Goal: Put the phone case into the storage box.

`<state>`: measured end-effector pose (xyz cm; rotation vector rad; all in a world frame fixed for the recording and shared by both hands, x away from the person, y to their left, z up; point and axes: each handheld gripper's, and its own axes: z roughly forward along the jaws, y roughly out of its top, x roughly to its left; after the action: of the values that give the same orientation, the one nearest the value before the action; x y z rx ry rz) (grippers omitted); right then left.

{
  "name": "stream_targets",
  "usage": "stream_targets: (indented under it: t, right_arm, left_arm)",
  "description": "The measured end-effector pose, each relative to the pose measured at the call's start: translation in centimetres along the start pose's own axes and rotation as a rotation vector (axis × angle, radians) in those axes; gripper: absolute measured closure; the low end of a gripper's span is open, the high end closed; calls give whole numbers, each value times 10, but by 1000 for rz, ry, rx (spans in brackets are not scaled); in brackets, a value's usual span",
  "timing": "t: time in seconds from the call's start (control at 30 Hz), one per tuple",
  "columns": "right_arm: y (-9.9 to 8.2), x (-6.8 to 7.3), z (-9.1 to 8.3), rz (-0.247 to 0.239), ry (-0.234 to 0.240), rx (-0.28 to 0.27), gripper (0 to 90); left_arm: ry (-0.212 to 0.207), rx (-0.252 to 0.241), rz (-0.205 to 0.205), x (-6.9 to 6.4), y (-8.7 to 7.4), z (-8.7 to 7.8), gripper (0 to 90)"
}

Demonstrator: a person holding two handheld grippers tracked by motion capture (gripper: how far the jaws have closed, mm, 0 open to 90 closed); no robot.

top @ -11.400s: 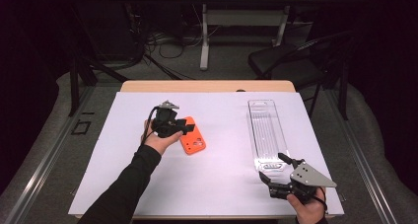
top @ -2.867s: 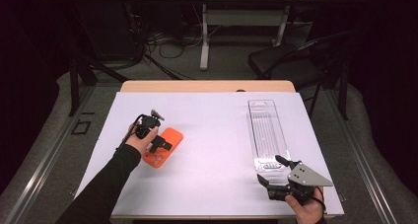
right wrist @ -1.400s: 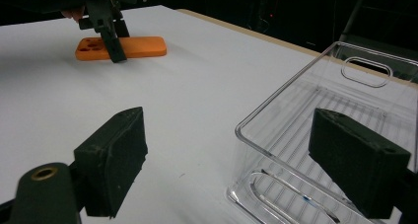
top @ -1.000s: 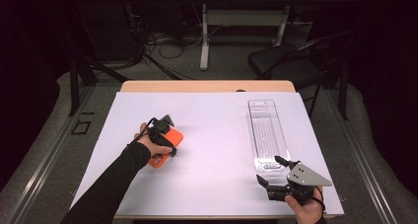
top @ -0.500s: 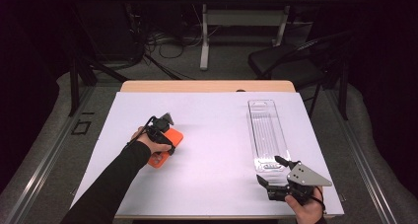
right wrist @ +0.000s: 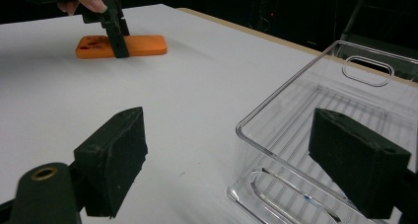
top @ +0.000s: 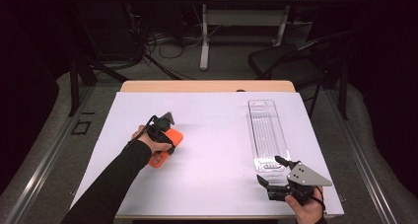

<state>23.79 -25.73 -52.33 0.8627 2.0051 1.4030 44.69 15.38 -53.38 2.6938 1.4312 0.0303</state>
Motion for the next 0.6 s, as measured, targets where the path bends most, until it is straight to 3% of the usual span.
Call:
stream_targets:
  t: [0.6]
  right_arm:
    - [0,0,0,0,-1,1,142]
  left_arm:
    - [-5,-5,29,-4,0,-4,162]
